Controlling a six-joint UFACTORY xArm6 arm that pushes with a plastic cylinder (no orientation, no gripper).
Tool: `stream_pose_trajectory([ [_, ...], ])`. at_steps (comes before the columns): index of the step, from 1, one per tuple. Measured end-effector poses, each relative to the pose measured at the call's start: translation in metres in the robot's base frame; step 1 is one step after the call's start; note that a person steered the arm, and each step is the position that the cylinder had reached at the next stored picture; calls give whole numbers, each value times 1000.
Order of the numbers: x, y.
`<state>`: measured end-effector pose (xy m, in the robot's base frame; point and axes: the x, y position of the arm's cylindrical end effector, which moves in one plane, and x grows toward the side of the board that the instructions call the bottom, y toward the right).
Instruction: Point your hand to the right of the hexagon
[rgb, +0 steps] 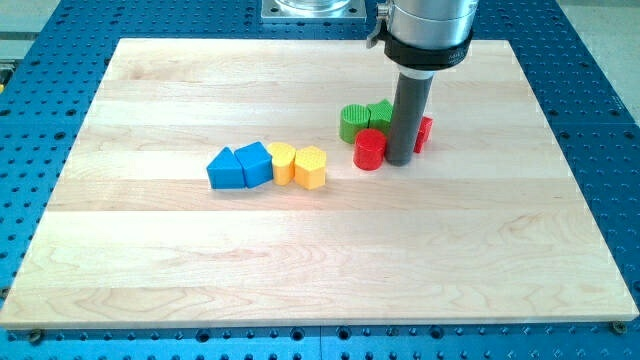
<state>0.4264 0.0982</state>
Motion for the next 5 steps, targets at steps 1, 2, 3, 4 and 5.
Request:
stream_pose_trajectory([
  [1,1,13],
  [2,16,18],
  [3,35,10],
  [4,43,-40],
  [5,44,-63],
])
